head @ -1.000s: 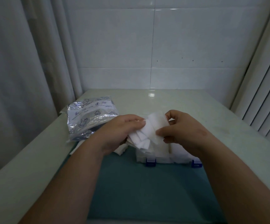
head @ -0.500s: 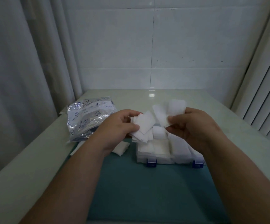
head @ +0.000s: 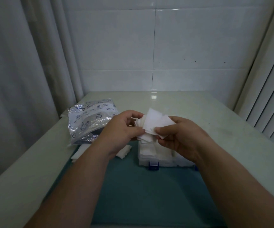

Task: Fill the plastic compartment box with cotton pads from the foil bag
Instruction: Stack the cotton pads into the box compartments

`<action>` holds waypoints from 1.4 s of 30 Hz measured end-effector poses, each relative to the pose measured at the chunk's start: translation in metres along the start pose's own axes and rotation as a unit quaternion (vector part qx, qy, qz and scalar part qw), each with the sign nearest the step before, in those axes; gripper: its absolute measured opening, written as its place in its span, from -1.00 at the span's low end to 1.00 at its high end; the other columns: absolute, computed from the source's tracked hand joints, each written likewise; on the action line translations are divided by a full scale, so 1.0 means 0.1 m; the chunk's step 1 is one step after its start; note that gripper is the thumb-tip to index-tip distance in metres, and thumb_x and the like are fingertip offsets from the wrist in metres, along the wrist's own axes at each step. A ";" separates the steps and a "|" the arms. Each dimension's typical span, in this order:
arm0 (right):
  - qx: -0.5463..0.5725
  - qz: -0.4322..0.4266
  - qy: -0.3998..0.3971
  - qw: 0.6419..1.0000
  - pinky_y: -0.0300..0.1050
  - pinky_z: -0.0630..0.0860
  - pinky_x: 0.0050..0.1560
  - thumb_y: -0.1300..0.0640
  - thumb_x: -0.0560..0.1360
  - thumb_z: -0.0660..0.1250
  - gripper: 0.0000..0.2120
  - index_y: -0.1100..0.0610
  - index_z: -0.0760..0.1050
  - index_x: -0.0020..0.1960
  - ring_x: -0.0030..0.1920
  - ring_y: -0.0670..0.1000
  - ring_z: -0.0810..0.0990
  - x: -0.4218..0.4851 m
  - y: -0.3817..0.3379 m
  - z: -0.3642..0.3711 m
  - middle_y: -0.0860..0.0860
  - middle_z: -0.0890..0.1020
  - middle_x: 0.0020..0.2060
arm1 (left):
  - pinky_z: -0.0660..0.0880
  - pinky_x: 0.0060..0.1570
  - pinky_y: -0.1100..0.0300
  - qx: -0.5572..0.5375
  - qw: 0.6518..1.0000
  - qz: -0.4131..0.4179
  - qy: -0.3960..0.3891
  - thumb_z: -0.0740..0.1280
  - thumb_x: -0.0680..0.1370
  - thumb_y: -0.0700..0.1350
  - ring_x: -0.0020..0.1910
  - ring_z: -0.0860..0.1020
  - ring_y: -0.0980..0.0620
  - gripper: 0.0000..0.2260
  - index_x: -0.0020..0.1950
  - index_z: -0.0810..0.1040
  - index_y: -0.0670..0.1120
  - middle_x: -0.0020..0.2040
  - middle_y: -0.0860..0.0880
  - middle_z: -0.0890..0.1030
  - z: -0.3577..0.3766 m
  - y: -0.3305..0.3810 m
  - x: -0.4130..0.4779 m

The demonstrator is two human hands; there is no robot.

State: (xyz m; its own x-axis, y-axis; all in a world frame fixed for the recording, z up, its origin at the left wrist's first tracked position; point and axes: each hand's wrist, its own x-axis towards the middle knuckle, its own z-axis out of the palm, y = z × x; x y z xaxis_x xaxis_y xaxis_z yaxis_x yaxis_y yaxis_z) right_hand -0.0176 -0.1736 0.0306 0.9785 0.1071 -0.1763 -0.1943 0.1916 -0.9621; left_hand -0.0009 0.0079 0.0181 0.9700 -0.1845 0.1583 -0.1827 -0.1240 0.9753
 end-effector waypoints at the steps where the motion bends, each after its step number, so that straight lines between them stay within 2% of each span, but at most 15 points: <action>1: -0.005 -0.002 0.004 1.000 -0.17 0.58 -0.32 0.42 0.40 0.41 -0.70 0.24 0.54 0.10 -0.27 0.04 0.68 0.00 0.00 0.01 0.18 0.67 -0.10 | 0.55 -0.23 0.27 0.007 1.000 0.002 -0.007 0.40 0.46 -0.40 -0.20 0.64 0.09 -0.68 0.03 0.58 -0.01 -0.07 -0.10 0.67 0.00 0.00 0.00; 3: -0.009 -0.013 0.013 1.000 -0.19 0.56 -0.34 0.36 0.42 0.42 -0.75 0.21 0.57 0.09 -0.26 0.04 0.67 0.00 0.01 0.01 0.17 0.67 -0.11 | 0.56 -0.19 0.23 0.013 1.000 0.005 -0.022 0.42 0.44 -0.40 -0.14 0.65 0.03 -0.67 0.07 0.58 -0.02 -0.03 -0.14 0.66 0.00 0.00 -0.01; 6: -0.019 -0.025 0.030 0.999 -0.20 0.54 -0.33 0.24 0.47 0.42 -0.79 0.18 0.58 0.10 -0.19 0.06 0.66 0.00 0.01 0.00 0.15 0.68 -0.07 | 0.59 -0.09 0.14 0.010 0.998 0.002 -0.054 0.43 0.40 -0.43 -0.09 0.66 -0.04 -0.54 0.17 0.55 0.00 -0.02 -0.17 0.66 -0.01 0.00 -0.03; 9: -0.027 -0.033 0.040 0.998 -0.20 0.54 -0.31 0.21 0.47 0.42 -0.77 0.16 0.58 0.12 -0.10 0.08 0.67 0.00 0.01 0.00 0.12 0.68 -0.04 | 0.59 -0.01 0.05 0.017 0.998 0.002 -0.058 0.42 0.40 -0.43 -0.06 0.65 -0.09 -0.49 0.22 0.54 0.03 -0.01 -0.21 0.66 -0.02 -0.01 -0.03; 13: -0.037 -0.053 0.049 0.997 -0.14 0.57 -0.22 0.20 0.48 0.41 -0.81 0.16 0.59 0.09 -0.07 0.06 0.67 0.00 0.01 -0.02 0.09 0.69 -0.05 | 0.55 -0.19 0.22 0.019 0.999 -0.002 -0.039 0.39 0.41 -0.44 -0.16 0.63 0.01 -0.50 0.23 0.54 0.01 -0.08 -0.15 0.67 -0.01 -0.01 -0.03; 15: -0.020 -0.070 0.057 0.996 -0.07 0.63 -0.11 0.23 0.48 0.40 -0.86 0.18 0.59 0.04 -0.07 0.08 0.68 0.01 -0.02 -0.06 0.10 0.70 -0.07 | 0.52 -0.22 0.25 0.021 0.999 -0.007 -0.024 0.40 0.41 -0.43 -0.19 0.62 0.06 -0.51 0.21 0.55 0.03 -0.11 -0.09 0.67 -0.02 -0.01 -0.02; 18: -0.019 -0.080 0.048 0.995 0.03 0.63 0.02 0.27 0.47 0.41 -0.79 0.25 0.57 0.09 -0.01 0.14 0.68 0.01 -0.07 -0.14 0.16 0.68 -0.03 | 0.52 -0.22 0.26 0.012 1.000 -0.011 -0.002 0.42 0.40 -0.42 -0.19 0.64 0.06 -0.52 0.20 0.55 0.04 -0.10 -0.08 0.69 -0.03 -0.03 -0.01; 21: -0.073 -0.097 0.032 0.992 -0.06 0.64 -0.10 0.28 0.44 0.44 -0.84 0.26 0.58 0.02 -0.07 0.12 0.68 -0.01 -0.06 -0.12 0.16 0.67 -0.06 | 0.57 -0.18 0.21 -0.009 1.000 -0.010 -0.004 0.42 0.41 -0.43 -0.15 0.66 -0.02 -0.54 0.19 0.54 -0.01 -0.06 -0.16 0.69 -0.02 -0.02 -0.01; 23: -0.137 -0.121 0.050 0.982 -0.17 0.62 -0.21 0.25 0.42 0.47 -0.85 0.23 0.58 -0.03 -0.15 0.06 0.68 -0.02 -0.03 -0.06 0.11 0.67 -0.13 | 0.61 -0.14 0.14 -0.017 1.000 -0.003 -0.017 0.40 0.42 -0.44 -0.13 0.67 -0.09 -0.56 0.19 0.54 -0.04 -0.05 -0.21 0.69 0.00 -0.02 -0.01; 28: -0.295 -0.181 0.122 0.930 -0.32 0.56 -0.36 0.11 0.40 0.49 -0.86 0.09 0.58 -0.09 -0.23 -0.05 0.62 0.02 0.04 0.01 -0.03 0.62 -0.22 | 0.59 -0.16 0.11 -0.041 0.998 -0.004 -0.038 0.31 0.44 -0.46 -0.13 0.64 -0.13 -0.56 0.19 0.55 -0.04 -0.05 -0.23 0.63 0.03 0.00 -0.01; 31: -0.309 -0.191 0.124 0.923 -0.27 0.59 -0.33 0.09 0.39 0.50 -0.85 0.07 0.58 -0.09 -0.24 -0.05 0.62 0.01 0.04 0.02 -0.02 0.63 -0.23 | 0.58 -0.17 0.11 -0.076 0.996 -0.017 -0.041 0.34 0.50 -0.36 -0.13 0.63 -0.09 -0.67 0.20 0.55 -0.05 -0.11 -0.15 0.59 0.05 0.01 -0.02; 36: -0.341 -0.181 0.154 0.909 -0.20 0.49 -0.30 0.04 0.35 0.54 -0.80 0.05 0.57 -0.12 -0.26 -0.06 0.57 -0.01 0.00 -0.01 -0.04 0.61 -0.25 | 0.64 -0.08 0.09 0.003 1.000 -0.004 0.001 0.46 0.46 -0.30 -0.09 0.67 -0.07 -0.59 0.23 0.53 0.03 -0.02 -0.17 0.66 0.07 -0.02 -0.03; 39: -0.297 -0.194 0.125 0.927 -0.22 0.47 -0.31 0.14 0.50 0.37 -0.97 0.04 0.57 -0.12 -0.30 -0.07 0.54 -0.02 -0.03 -0.05 -0.01 0.61 -0.29 | 0.63 -0.13 0.16 0.014 1.000 -0.001 0.026 0.48 0.45 -0.28 -0.11 0.67 -0.06 -0.59 0.23 0.53 0.04 -0.05 -0.16 0.67 0.07 -0.03 -0.02; 42: -0.282 -0.184 0.080 0.938 -0.23 0.47 -0.31 0.20 0.55 0.29 -0.86 0.06 0.61 -0.07 -0.36 -0.09 0.50 -0.06 -0.07 -0.10 -0.04 0.61 -0.34 | 0.63 -0.02 0.05 0.023 0.999 0.003 0.046 0.50 0.44 -0.25 -0.07 0.68 -0.11 -0.60 0.20 0.53 0.06 -0.07 -0.15 0.69 0.07 -0.05 0.00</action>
State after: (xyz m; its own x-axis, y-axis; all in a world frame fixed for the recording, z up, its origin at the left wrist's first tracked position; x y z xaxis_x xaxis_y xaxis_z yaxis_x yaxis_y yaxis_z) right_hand -0.0210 -0.1849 0.0367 0.9789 -0.0214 0.2032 0.1815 -0.3655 -0.9129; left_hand -0.0014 0.0015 0.0119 0.9791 -0.0960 0.1790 -0.1932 -0.1680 0.9667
